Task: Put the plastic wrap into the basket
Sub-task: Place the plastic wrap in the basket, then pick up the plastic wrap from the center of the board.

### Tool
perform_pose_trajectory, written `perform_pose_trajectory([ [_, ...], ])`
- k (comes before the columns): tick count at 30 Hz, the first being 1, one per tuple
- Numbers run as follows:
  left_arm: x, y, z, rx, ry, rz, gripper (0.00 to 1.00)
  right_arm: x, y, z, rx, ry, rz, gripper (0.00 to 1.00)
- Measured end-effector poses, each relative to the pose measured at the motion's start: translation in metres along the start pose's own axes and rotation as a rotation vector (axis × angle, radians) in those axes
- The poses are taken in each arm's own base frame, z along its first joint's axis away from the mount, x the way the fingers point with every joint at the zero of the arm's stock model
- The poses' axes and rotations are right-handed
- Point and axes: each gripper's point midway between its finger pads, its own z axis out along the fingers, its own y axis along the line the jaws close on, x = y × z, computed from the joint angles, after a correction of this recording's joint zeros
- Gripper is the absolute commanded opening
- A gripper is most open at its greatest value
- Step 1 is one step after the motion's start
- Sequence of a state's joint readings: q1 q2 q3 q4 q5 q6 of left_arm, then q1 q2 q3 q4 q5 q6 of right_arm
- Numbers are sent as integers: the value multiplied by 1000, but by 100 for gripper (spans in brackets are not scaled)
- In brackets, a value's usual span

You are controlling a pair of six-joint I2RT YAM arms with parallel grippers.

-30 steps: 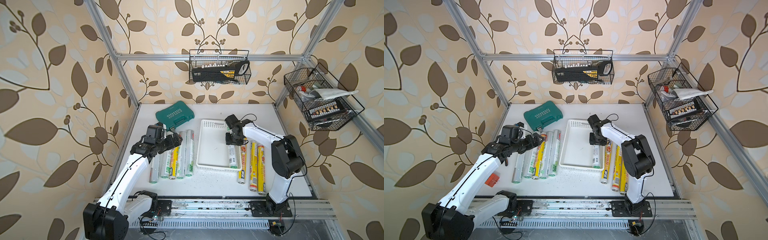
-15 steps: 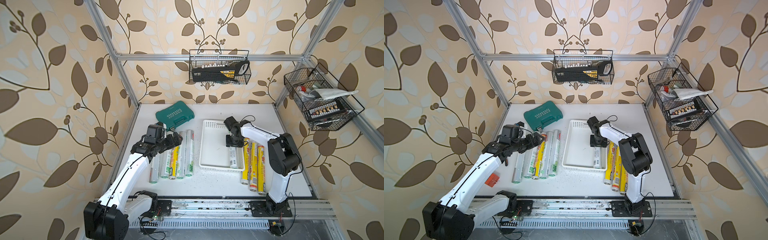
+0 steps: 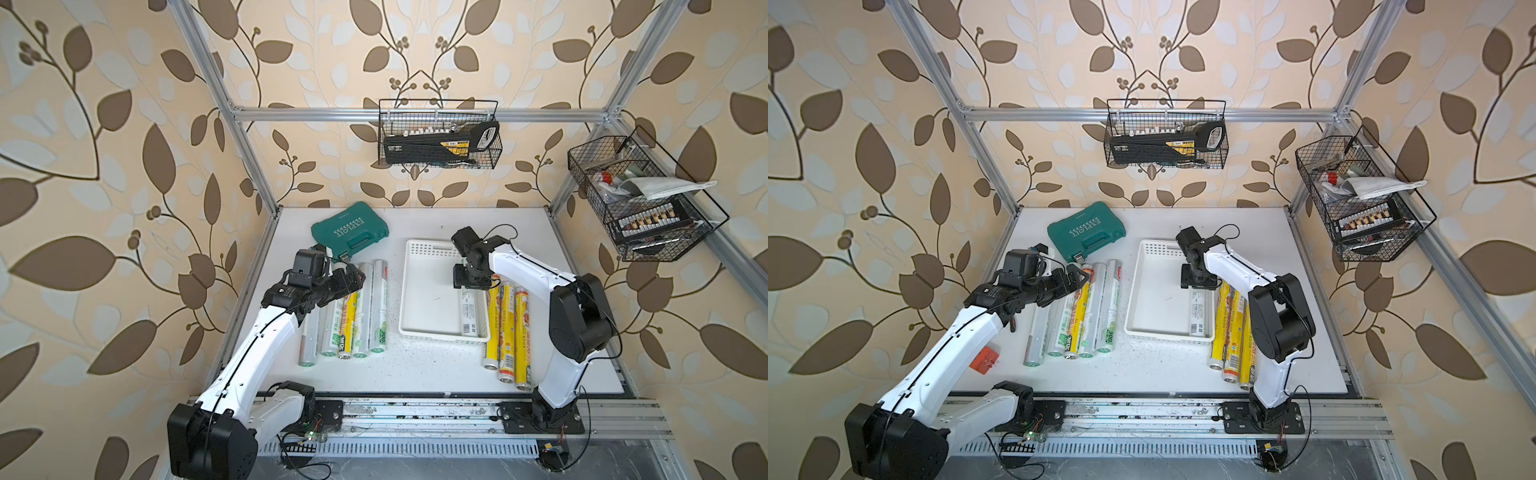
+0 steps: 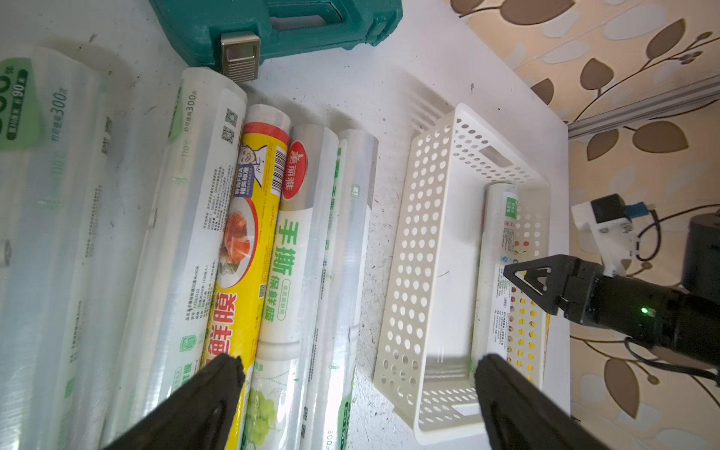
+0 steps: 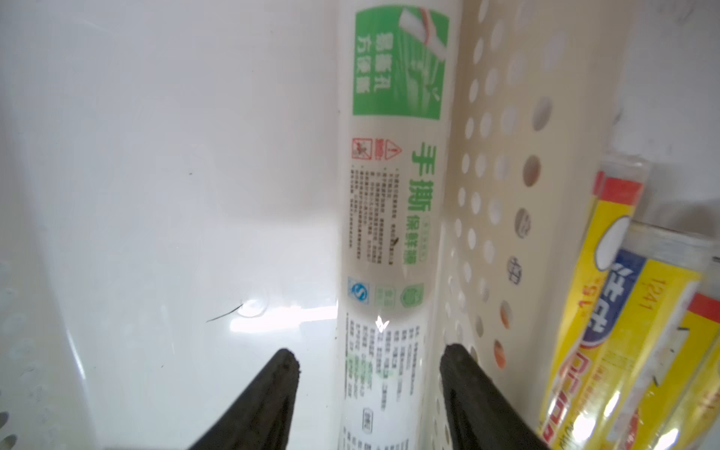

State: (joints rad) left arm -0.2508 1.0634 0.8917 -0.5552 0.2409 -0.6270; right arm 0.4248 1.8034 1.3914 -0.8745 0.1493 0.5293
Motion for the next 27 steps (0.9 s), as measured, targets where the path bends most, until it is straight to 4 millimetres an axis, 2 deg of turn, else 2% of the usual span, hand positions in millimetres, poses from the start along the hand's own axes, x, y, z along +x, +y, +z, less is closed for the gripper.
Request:
perform_pose_trajectory([
  [9, 10, -10, 4, 15, 31, 29, 99, -6, 6, -71, -115, -137, -6, 62],
  [13, 19, -18, 7, 24, 58, 58, 99, 2, 5, -94, -173, -172, -6, 62],
  [21, 19, -48, 8, 42, 51, 132, 99, 28, 0, -112, -260, -180, -11, 64],
  [27, 25, -63, 19, 21, 67, 183, 99, 39, -5, -120, -293, -202, -16, 66],
])
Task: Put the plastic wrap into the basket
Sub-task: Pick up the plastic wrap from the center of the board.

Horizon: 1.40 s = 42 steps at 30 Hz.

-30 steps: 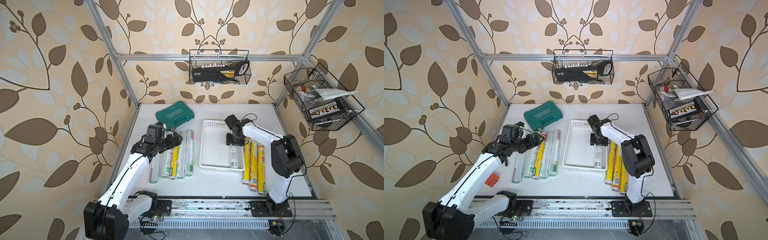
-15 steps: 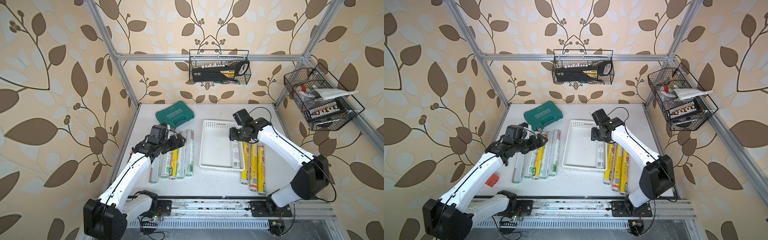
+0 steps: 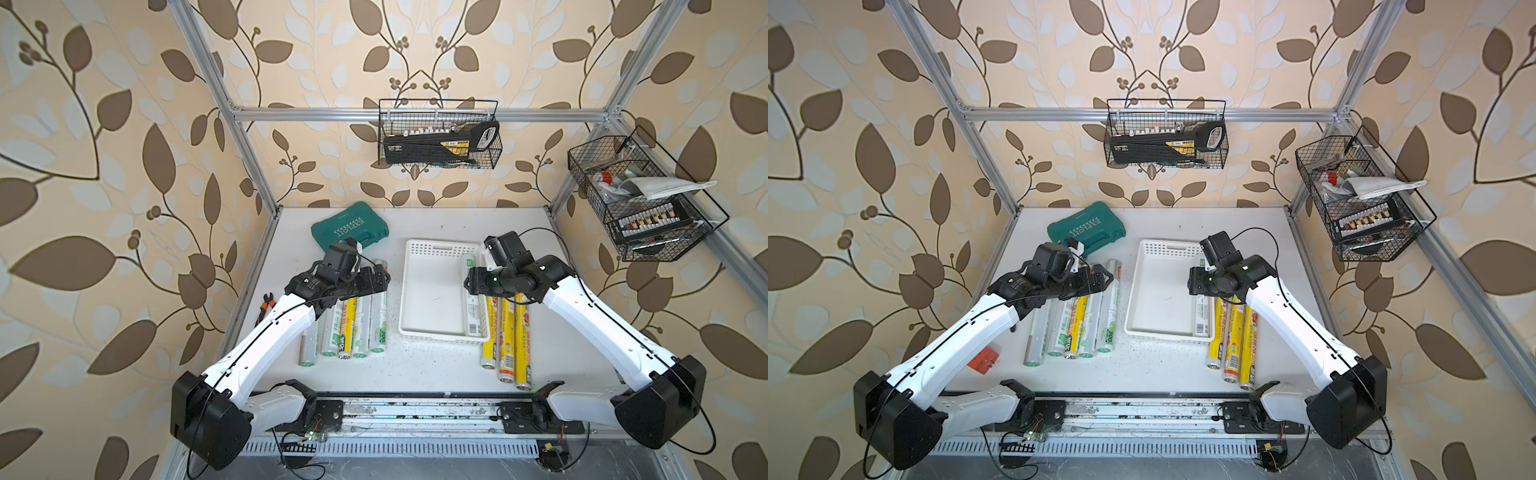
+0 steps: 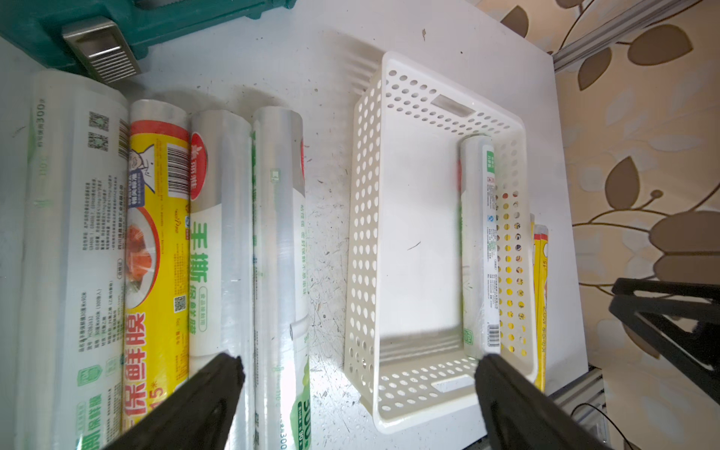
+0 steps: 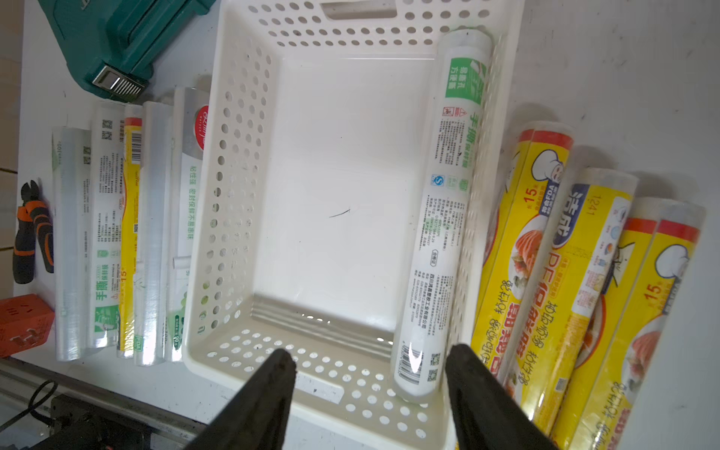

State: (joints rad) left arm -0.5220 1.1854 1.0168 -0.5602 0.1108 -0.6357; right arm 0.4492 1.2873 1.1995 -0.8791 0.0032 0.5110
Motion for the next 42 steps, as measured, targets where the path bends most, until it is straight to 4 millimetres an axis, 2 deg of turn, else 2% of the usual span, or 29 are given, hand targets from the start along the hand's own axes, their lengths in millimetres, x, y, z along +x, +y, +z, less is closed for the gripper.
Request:
perform_pose_trajectory([
  [6, 5, -3, 11, -42, 27, 26, 99, 3, -12, -1, 3, -20, 10, 67],
  [15, 2, 4, 34, -124, 47, 38, 97, 0, -31, -7, 17, -61, 39, 69],
  [29, 36, 34, 93, -289, 194, 57, 87, 7, -46, -2, 25, -48, 53, 69],
  [42, 50, 50, 113, -366, 228, 33, 78, 16, -56, 1, 32, -39, 67, 70],
])
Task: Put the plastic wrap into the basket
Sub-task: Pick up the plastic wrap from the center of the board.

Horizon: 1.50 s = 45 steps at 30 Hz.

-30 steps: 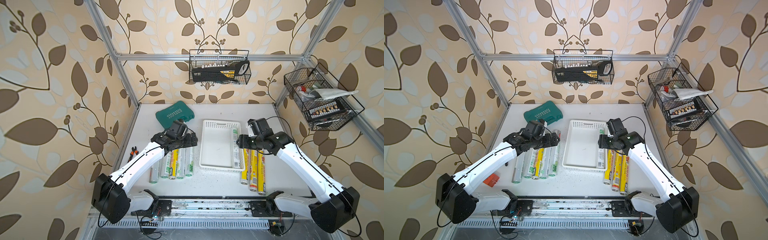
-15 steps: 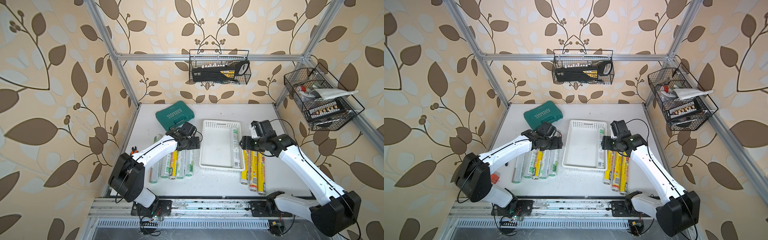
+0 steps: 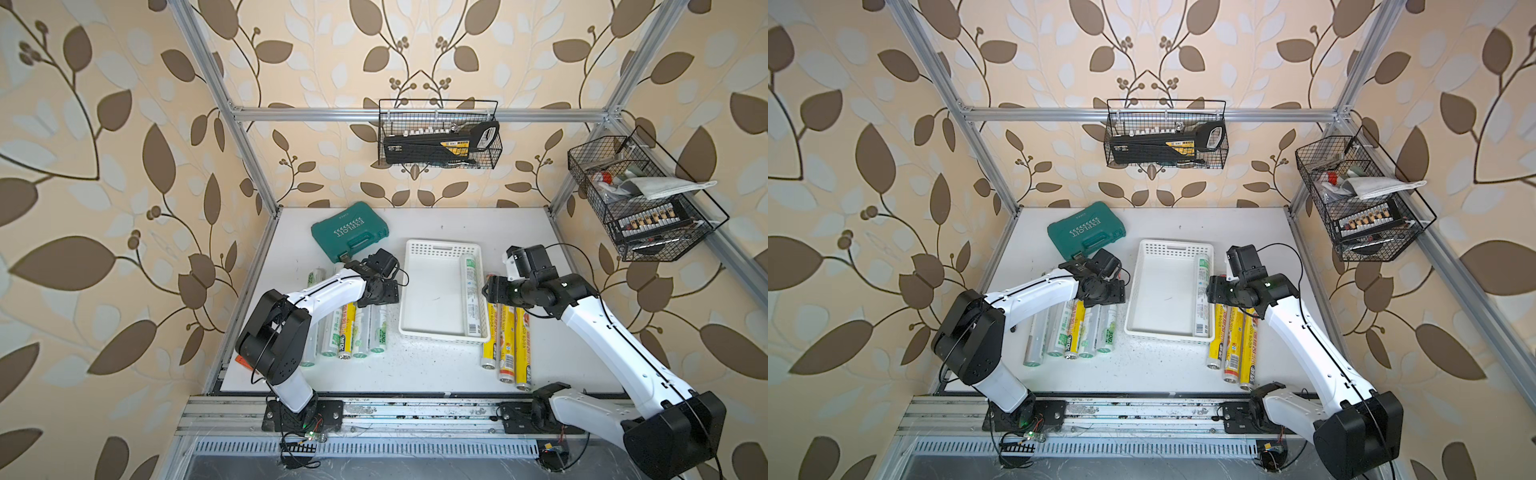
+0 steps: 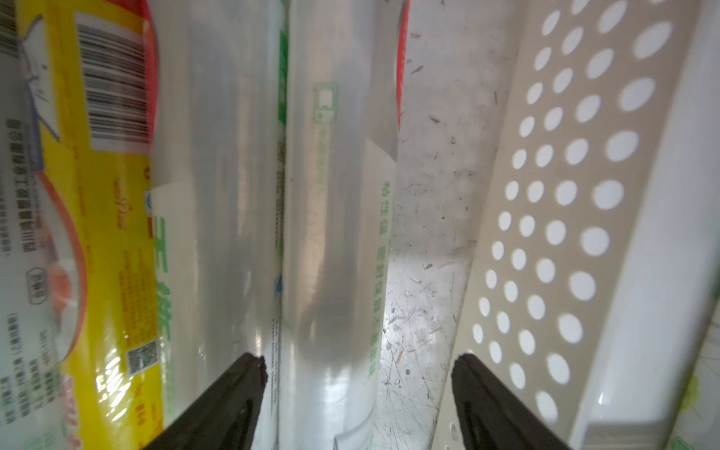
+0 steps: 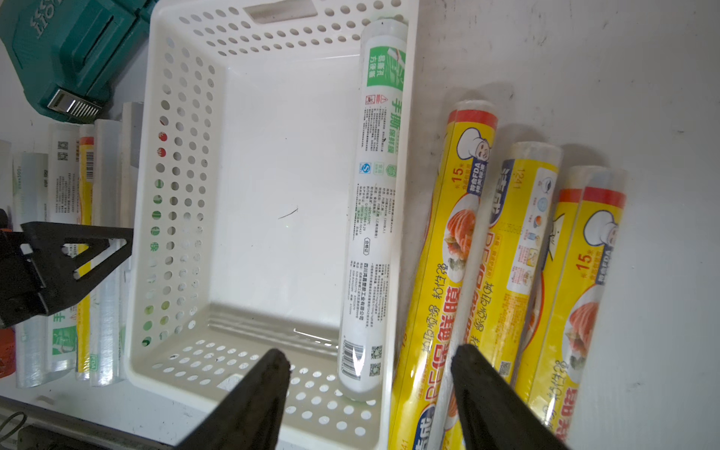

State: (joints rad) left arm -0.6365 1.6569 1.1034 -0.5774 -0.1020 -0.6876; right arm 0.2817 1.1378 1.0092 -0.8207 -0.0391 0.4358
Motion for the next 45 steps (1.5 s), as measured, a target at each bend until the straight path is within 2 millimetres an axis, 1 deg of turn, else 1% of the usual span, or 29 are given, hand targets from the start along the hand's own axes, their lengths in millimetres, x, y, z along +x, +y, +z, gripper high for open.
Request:
perform_pose_trajectory([
  [6, 8, 0, 12, -22, 28, 12, 72, 1, -1, 2, -1, 5, 2, 70],
  [10, 13, 0, 21, -35, 46, 16, 71, 2, -3, 2, -1, 9, 2, 70],
  [17, 13, -1, 33, -52, 65, 4, 66, 5, -5, 4, 1, 18, 6, 70],
  [22, 12, -2, 38, -56, 69, 4, 64, 4, -6, 4, 0, 18, 8, 70],
  [24, 12, -3, 39, -57, 71, 4, 61, 4, -6, 4, 1, 18, 9, 70],
  [28, 13, -3, 43, -59, 76, 2, 54, 4, -6, 4, 0, 18, 12, 70],
  [32, 13, -5, 43, -56, 73, -1, 44, 4, -7, 4, 1, 18, 14, 69],
  [39, 15, -3, 41, -69, 83, -2, 41, 3, -8, 4, 1, 17, 17, 70],
  [42, 16, 3, 31, -104, 93, -2, 40, 3, -10, 4, 3, 17, 20, 70],
  [45, 11, 3, 10, -127, 76, 5, 39, 3, -11, 4, 4, 16, 24, 70],
])
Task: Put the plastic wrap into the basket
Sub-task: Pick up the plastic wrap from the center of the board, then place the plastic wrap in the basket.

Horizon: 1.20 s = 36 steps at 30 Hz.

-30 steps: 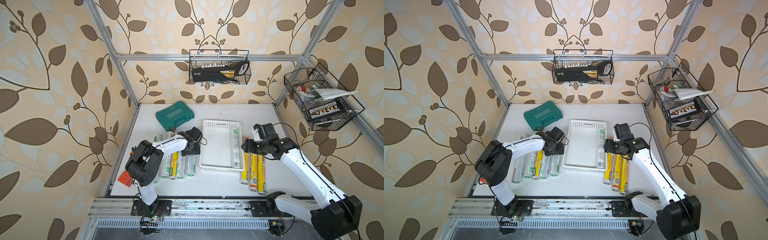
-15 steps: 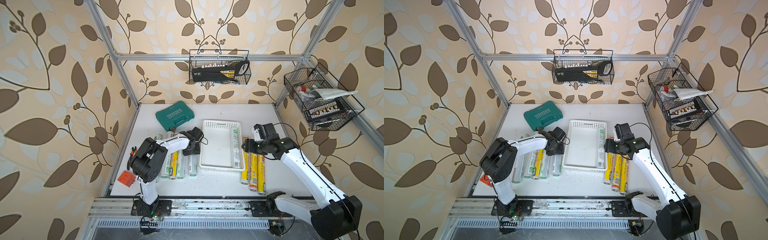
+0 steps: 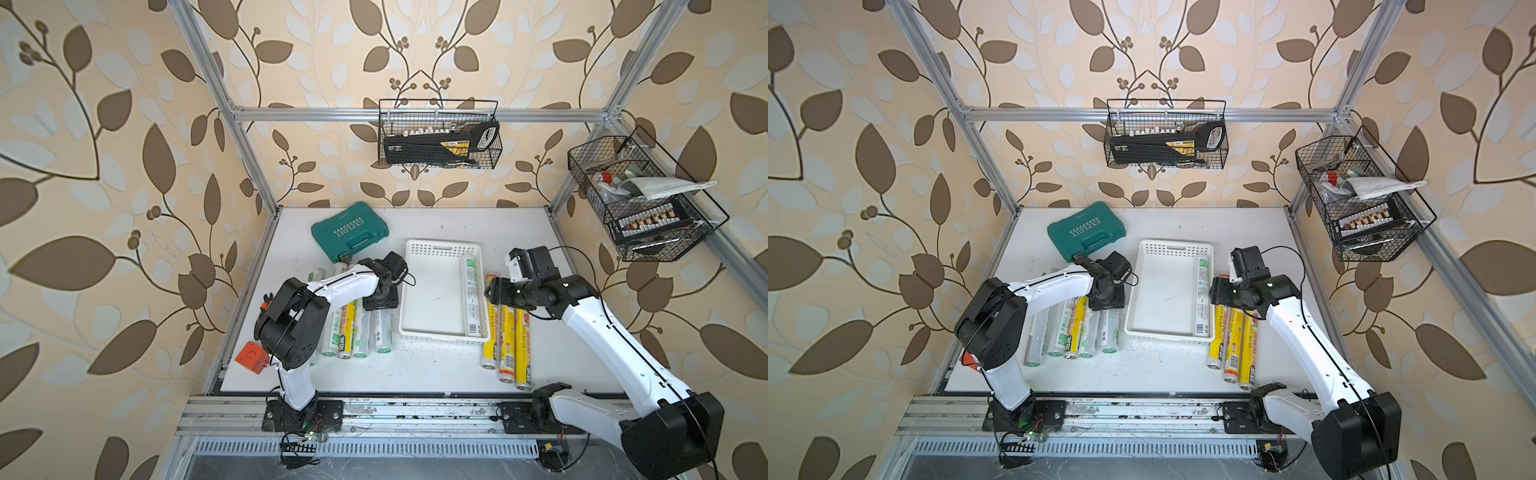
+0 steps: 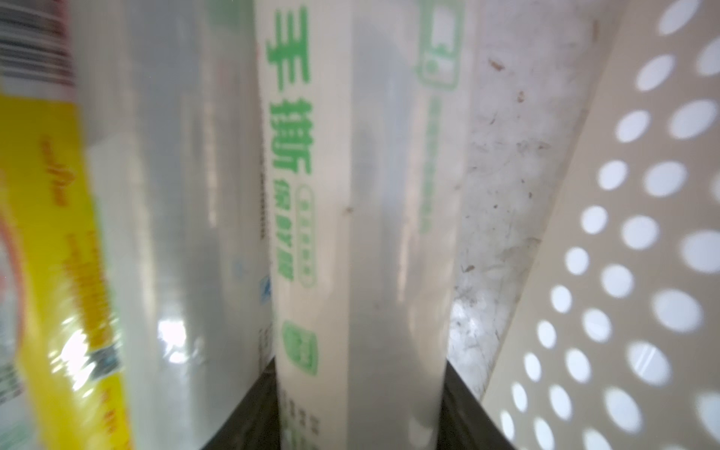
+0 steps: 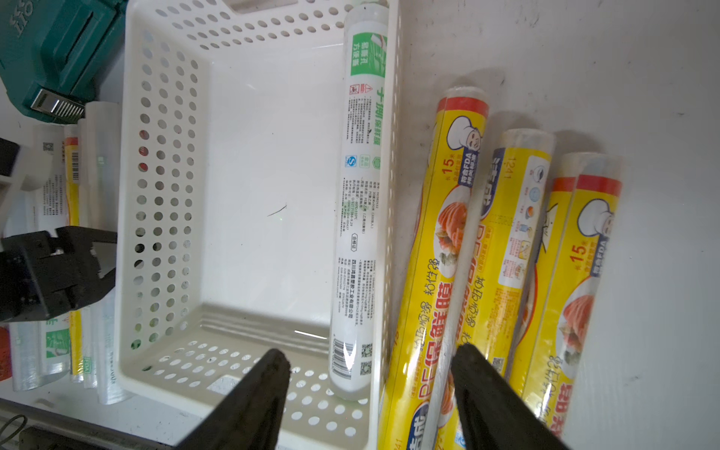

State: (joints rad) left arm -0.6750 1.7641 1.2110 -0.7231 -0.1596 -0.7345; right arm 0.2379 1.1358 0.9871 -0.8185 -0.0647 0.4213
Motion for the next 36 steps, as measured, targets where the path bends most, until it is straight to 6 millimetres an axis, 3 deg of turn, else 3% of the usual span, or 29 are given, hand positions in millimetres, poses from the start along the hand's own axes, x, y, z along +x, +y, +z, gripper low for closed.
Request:
perform_pose_trajectory([
  [8, -36, -26, -89, 73, -145, 9, 38, 1, -4, -1, 5, -8, 11, 70],
  [13, -43, -48, -120, 126, -186, 35, 39, -2, -9, -1, 10, -19, 26, 70],
  [17, -47, -69, -132, 158, -201, 56, 38, -2, -15, 0, 19, -26, 44, 70],
  [23, -50, -104, -124, 191, -196, 79, 38, -1, -31, 4, 45, -26, 86, 70],
  [36, -36, -160, -53, 214, -95, 86, 37, -2, -42, 6, 49, -27, 128, 70],
])
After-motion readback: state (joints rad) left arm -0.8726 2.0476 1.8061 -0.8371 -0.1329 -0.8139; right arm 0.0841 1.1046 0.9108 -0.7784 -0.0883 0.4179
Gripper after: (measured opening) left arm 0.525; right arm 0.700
